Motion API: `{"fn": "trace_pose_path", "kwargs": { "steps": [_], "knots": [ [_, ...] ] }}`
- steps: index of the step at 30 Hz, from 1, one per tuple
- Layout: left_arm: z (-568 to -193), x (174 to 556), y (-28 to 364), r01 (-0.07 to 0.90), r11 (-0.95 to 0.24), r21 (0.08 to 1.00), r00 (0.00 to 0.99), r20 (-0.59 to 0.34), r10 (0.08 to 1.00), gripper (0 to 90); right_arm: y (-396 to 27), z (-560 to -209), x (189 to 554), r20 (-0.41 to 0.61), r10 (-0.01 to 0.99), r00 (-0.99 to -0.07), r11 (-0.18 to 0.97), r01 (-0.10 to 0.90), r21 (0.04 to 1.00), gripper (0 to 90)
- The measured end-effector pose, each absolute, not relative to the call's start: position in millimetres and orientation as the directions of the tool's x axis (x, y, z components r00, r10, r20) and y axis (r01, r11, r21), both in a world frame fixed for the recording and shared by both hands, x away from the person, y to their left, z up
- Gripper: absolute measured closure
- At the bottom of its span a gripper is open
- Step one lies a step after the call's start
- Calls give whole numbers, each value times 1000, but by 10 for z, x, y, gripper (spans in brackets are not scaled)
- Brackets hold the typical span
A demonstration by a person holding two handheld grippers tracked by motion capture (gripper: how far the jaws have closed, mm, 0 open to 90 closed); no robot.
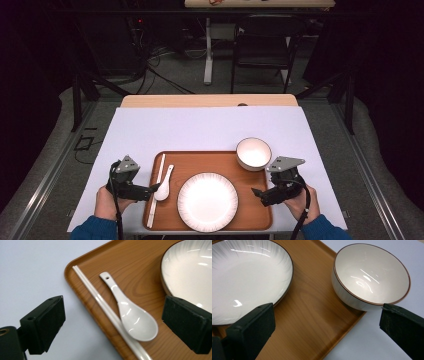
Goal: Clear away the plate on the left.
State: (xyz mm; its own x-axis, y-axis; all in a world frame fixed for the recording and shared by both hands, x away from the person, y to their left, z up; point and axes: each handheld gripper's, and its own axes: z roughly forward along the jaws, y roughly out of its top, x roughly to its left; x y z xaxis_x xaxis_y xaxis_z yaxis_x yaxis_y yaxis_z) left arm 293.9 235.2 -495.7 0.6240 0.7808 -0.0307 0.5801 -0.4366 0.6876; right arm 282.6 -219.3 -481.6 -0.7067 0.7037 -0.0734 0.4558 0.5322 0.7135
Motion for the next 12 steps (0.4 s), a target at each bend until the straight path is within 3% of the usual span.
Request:
{"fn": "trace_pose_path", "kwargs": {
  "steps": [12],
  "knots": [
    [-5037, 3007, 2451, 607, -441, 661, 603, -22, 797, 27, -2260, -4847, 2818, -69, 717, -694, 521, 468, 714, 0]
  ]
}}
